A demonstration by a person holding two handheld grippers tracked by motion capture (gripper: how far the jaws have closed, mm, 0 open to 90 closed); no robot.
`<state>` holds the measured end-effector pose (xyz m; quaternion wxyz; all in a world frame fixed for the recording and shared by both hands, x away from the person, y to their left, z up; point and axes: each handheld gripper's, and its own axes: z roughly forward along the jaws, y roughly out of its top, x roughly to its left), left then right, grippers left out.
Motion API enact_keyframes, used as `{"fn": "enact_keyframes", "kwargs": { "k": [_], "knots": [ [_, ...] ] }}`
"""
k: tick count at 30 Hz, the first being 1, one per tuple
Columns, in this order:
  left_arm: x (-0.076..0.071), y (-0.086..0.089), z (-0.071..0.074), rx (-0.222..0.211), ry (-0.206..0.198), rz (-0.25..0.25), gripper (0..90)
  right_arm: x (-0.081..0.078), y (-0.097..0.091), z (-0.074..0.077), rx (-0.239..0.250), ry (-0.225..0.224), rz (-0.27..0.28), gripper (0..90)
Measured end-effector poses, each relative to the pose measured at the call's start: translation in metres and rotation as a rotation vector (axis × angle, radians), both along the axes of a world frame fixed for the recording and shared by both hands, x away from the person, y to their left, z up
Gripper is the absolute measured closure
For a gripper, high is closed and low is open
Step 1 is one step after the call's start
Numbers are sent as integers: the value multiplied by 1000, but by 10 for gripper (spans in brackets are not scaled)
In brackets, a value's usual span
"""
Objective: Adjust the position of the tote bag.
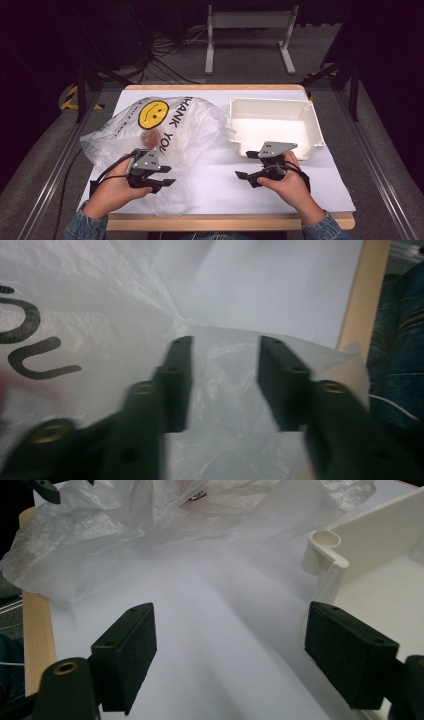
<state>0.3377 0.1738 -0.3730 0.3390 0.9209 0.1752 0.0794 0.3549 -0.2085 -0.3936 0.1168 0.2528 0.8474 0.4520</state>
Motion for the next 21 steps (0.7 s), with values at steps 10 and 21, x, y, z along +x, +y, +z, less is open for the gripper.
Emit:
{"fn": "enact_keyframes", "kwargs": {
  "k": [10, 21],
  "knots": [
    [6, -13, -23, 68, -15, -35, 139, 0, 0, 0, 0, -1, 0, 206],
    [12, -19, -35, 151, -4, -5, 407, 0, 1, -1, 0, -1, 2, 204]
  ]
}}
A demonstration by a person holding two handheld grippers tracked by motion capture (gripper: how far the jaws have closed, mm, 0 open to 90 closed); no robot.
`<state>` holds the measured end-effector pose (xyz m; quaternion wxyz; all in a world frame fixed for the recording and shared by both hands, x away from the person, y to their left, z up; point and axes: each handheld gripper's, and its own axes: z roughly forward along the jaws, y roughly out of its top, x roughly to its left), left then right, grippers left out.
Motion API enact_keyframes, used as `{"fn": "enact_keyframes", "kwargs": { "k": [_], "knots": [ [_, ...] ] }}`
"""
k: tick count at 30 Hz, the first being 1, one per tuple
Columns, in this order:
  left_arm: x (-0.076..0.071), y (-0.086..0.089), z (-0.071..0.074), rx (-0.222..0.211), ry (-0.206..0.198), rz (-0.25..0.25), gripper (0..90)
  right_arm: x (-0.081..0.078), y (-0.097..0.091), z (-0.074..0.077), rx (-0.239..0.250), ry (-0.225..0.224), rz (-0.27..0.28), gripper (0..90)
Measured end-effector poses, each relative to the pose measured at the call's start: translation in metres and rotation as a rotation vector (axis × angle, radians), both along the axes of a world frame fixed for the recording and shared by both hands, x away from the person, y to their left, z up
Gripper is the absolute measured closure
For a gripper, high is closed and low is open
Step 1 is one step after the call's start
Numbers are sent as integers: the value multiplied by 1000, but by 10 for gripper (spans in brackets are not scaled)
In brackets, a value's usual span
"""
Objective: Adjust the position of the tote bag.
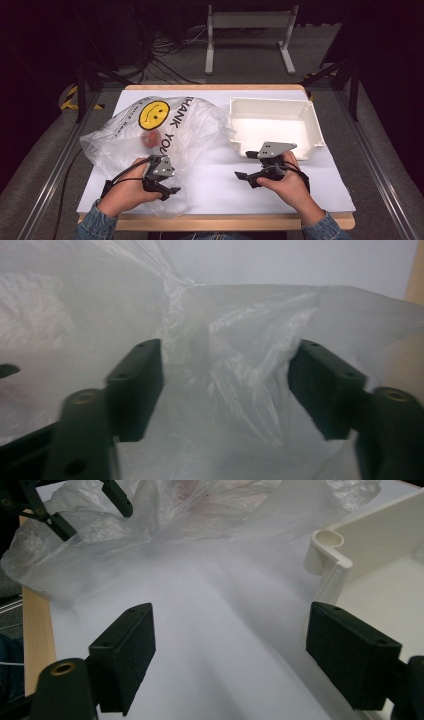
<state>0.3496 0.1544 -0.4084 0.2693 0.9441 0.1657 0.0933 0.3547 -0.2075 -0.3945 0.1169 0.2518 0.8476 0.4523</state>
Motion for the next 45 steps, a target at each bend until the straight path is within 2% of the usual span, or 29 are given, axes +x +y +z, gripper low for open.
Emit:
{"fn": "enact_keyframes", "kwargs": {
  "k": [2, 6, 8, 18, 24, 32, 39, 45],
  "knots": [
    [1, 3, 3, -32, 15, 16, 525, 0, 0, 0, 1, -1, -1, 203],
    [0, 9, 15, -94, 14, 24, 814, 1, 0, -1, 1, 2, 0, 203],
    [-2, 11, 20, -119, 0, 32, 876, 0, 1, -1, 2, 5, 1, 203],
    [-5, 32, 44, -317, -59, 69, 893, 1, 4, -2, 4, 11, 7, 203],
    [-5, 49, 53, -416, -108, 112, 893, 1, 13, -2, 40, 11, 32, 204],
    [-6, 69, 60, -482, -146, 171, 894, 4, 26, -4, 79, 1, 40, 186],
    [-9, 86, 62, -507, -170, 230, 894, 10, 47, -8, 103, -12, 18, 167],
    [-11, 97, 61, -517, -170, 264, 893, 19, 72, -11, 118, -5, 30, 154]
  ]
}}
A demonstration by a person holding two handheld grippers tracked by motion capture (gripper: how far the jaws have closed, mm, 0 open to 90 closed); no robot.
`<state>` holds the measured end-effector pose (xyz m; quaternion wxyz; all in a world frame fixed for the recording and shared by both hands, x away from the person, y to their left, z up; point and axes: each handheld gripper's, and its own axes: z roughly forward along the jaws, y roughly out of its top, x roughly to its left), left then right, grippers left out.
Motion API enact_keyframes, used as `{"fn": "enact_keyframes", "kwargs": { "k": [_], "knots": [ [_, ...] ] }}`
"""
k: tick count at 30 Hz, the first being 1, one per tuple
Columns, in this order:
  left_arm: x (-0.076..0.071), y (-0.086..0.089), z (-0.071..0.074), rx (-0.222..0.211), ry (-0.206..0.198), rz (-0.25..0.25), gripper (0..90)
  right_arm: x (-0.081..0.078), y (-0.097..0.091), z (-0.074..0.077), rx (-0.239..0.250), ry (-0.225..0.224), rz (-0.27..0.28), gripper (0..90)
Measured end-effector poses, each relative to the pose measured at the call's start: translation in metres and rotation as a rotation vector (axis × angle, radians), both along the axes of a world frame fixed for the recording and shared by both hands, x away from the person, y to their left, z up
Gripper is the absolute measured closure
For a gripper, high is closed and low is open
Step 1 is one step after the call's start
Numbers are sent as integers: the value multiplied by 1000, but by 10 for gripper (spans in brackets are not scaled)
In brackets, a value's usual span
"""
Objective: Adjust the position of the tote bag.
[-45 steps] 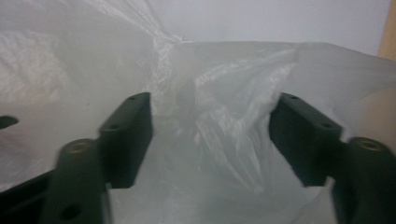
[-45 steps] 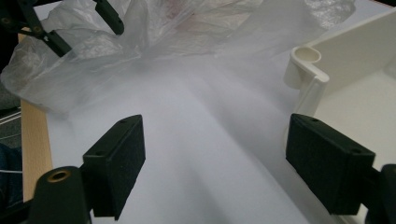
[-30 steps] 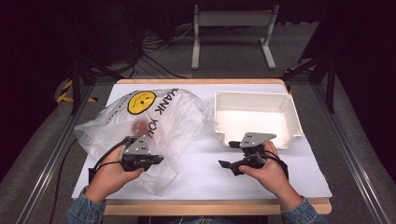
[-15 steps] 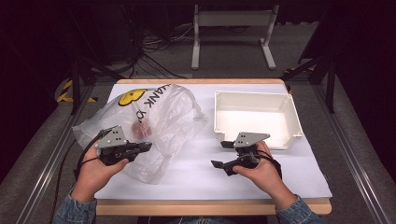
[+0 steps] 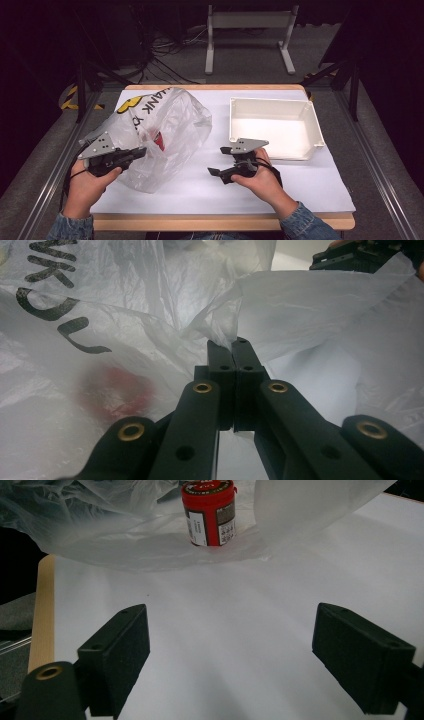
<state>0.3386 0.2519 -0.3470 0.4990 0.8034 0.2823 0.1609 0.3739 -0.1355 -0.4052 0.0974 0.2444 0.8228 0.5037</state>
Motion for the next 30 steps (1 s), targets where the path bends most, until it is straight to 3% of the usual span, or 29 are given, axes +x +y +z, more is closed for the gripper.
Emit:
{"fn": "enact_keyframes", "kwargs": {
  "k": [11, 20, 30],
  "knots": [
    [3, 8, -2, -17, 21, 13, 891, 21, 28, -2, 43, 1, -37, 134],
    [6, 2, -5, -1, 31, -13, 889, 42, 41, -3, 59, 11, -78, 138],
    [7, -5, -8, 22, 35, -49, 886, 53, 53, -7, 60, 29, -77, 189]
  ]
}}
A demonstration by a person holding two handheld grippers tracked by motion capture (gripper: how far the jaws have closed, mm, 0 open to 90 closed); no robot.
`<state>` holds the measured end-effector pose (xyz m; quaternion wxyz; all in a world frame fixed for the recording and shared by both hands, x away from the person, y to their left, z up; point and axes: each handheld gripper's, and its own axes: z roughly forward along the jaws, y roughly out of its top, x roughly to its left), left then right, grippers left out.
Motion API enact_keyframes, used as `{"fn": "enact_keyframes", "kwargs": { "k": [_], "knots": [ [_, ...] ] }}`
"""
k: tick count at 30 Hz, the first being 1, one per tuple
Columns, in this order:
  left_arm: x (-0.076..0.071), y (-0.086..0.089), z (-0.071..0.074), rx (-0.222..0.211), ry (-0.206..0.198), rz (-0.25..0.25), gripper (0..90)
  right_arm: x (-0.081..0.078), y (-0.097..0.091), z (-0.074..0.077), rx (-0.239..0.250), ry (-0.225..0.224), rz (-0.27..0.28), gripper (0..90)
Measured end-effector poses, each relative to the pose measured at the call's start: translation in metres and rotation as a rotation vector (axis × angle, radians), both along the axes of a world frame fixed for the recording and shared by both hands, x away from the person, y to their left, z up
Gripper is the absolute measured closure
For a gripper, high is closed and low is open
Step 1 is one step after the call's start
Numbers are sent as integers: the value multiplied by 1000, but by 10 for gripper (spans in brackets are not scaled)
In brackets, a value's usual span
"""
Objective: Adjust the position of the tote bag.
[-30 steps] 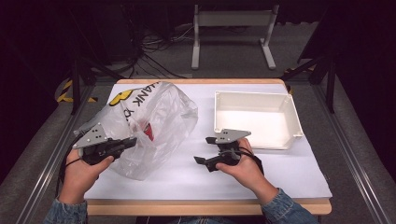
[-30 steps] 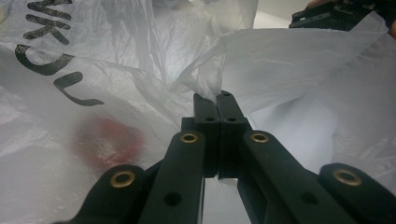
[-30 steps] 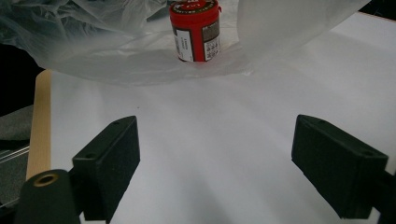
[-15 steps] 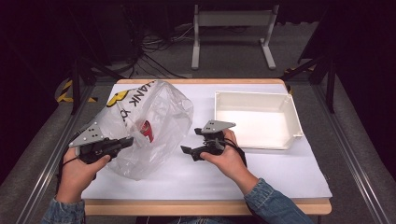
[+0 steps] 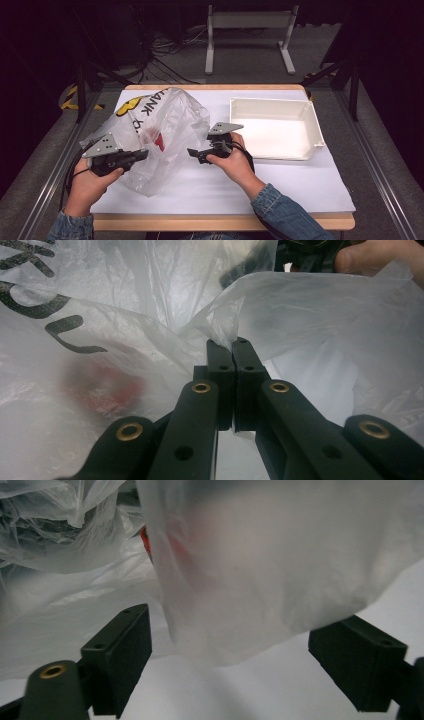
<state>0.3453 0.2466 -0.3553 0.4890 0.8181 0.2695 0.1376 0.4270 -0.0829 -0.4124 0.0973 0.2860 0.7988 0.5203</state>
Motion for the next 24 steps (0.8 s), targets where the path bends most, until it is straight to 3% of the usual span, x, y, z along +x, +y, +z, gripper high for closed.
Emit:
{"fn": "enact_keyframes", "kwargs": {
  "k": [5, 9, 12, 13, 24],
  "knots": [
    [1, -3, -2, 5, 4, -13, 884, 4, 4, -2, -12, 8, 2, 304],
    [1, -6, -2, 6, 1, -23, 883, 8, 6, -2, -57, 14, 11, 559],
    [1, -7, -3, 4, 4, -28, 882, 8, 4, -1, -79, 29, 30, 830],
    [1, -7, -3, 2, 4, -30, 882, 7, 2, 0, -84, 28, 37, 869],
    [-1, -9, 1, -3, -5, -49, 880, -12, -16, 9, -129, 30, 78, 900]
  ]
}}
